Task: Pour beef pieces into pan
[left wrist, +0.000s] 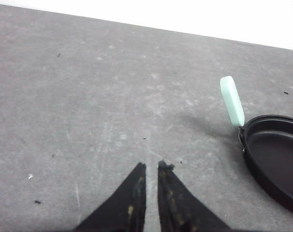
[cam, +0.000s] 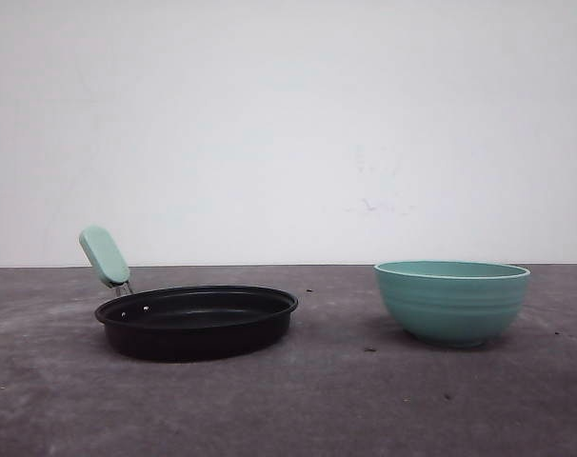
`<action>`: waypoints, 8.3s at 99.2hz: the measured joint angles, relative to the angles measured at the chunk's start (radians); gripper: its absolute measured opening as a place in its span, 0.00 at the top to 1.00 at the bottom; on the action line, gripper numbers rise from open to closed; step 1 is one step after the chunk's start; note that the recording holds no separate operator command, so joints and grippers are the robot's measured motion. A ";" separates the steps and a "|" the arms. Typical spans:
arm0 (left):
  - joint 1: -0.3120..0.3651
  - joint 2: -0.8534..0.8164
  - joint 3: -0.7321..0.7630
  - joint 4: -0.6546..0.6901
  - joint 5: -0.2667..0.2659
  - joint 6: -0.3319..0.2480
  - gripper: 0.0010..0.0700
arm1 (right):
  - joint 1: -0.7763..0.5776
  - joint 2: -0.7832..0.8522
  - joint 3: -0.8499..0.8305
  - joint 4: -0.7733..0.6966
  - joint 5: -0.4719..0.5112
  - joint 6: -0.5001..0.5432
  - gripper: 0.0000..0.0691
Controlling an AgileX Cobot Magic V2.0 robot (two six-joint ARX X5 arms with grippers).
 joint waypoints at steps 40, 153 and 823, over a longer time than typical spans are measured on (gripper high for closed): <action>0.000 0.000 0.000 0.000 0.000 0.000 0.99 | 0.000 0.000 0.000 0.000 0.000 0.000 0.98; 0.000 0.000 -0.002 0.006 -0.050 0.082 0.99 | 0.000 0.000 0.000 0.000 0.000 0.001 0.98; -0.400 1.047 0.900 -0.131 0.286 -0.459 0.94 | 0.915 1.196 1.199 0.106 0.949 -0.596 0.98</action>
